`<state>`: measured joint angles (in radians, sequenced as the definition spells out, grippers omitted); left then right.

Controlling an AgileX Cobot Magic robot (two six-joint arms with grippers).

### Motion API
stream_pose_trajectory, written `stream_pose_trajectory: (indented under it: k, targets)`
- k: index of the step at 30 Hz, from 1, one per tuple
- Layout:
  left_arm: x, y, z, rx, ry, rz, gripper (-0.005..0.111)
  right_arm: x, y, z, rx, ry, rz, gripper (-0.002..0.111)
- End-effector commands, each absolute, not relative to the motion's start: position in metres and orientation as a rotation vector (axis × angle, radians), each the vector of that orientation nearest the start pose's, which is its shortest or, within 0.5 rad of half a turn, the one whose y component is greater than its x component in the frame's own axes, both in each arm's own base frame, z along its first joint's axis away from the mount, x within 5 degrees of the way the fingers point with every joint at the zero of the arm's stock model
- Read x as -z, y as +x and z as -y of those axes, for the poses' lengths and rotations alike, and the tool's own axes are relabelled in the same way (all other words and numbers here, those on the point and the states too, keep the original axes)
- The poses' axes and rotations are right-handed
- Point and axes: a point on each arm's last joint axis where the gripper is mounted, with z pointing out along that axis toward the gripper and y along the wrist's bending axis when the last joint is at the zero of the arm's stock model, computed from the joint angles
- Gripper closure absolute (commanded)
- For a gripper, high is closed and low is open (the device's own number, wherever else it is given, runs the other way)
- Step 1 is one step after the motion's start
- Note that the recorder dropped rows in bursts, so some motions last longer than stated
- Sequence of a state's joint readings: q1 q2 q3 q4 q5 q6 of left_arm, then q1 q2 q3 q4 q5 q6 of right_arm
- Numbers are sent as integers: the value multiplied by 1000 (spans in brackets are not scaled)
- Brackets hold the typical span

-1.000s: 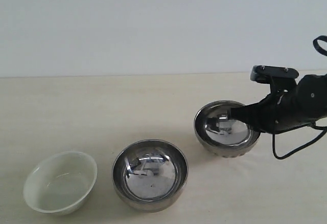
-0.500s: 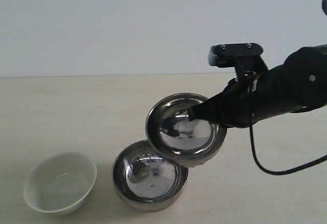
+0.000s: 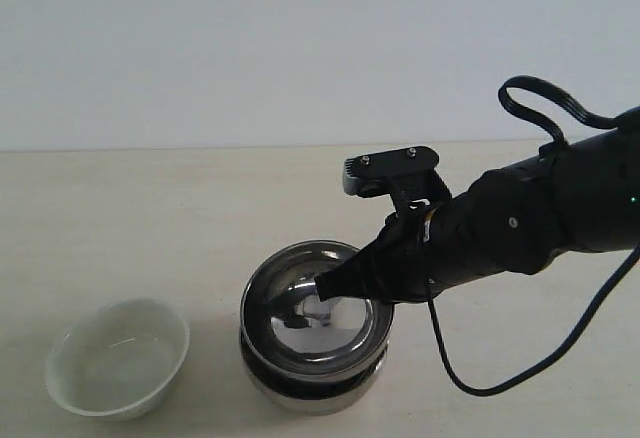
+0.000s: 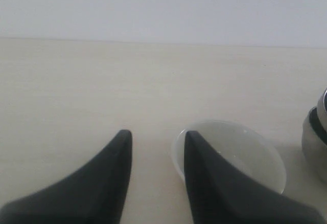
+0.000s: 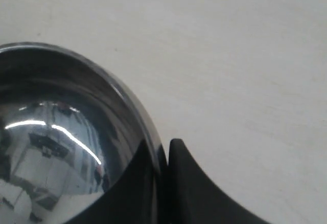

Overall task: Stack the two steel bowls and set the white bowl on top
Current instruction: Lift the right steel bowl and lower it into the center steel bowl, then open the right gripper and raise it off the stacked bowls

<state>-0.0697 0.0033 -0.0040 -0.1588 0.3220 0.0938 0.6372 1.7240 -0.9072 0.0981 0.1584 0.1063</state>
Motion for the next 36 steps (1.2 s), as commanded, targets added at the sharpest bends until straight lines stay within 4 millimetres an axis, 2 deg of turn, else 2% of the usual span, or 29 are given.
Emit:
stream_pose_trajectory:
  k: [1, 9, 11, 12, 14, 18, 23, 26, 28, 30, 32, 36]
  targets:
    - [-185, 54, 8, 132, 46, -1796, 74, -179, 275, -205, -393, -537, -2397, 108]
    - [-185, 54, 8, 132, 46, -1796, 74, -178, 274, -205, -383, -556, -2403, 105]
    - [-185, 54, 8, 132, 46, -1796, 74, -178, 274, -204, -381, -558, -2410, 87]
    - [-185, 54, 8, 132, 46, -1796, 74, -178, 274, -204, -380, -559, -2413, 75]
    - [-185, 54, 8, 132, 46, -1796, 74, -178, 274, -204, -382, -552, -2415, 69]
    - [-185, 54, 8, 132, 46, -1796, 74, -182, 276, -206, -399, -538, -2365, 69]
    - [-185, 54, 8, 132, 46, -1796, 74, -211, 276, -205, -444, -508, -2229, 69]
    - [-185, 54, 8, 132, 46, -1796, 74, -223, 275, -203, -444, -527, -2169, 69]
    - [-185, 54, 8, 132, 46, -1796, 74, -225, 274, -203, -446, -526, -2165, 71]
    - [-185, 54, 8, 132, 46, -1796, 74, -222, 273, -203, -432, -548, -2176, 83]
    - [-185, 54, 8, 132, 46, -1796, 74, -218, 274, -203, -395, -617, -2174, 106]
    - [-185, 54, 8, 132, 46, -1796, 74, -203, 277, -205, -383, -625, -2210, 108]
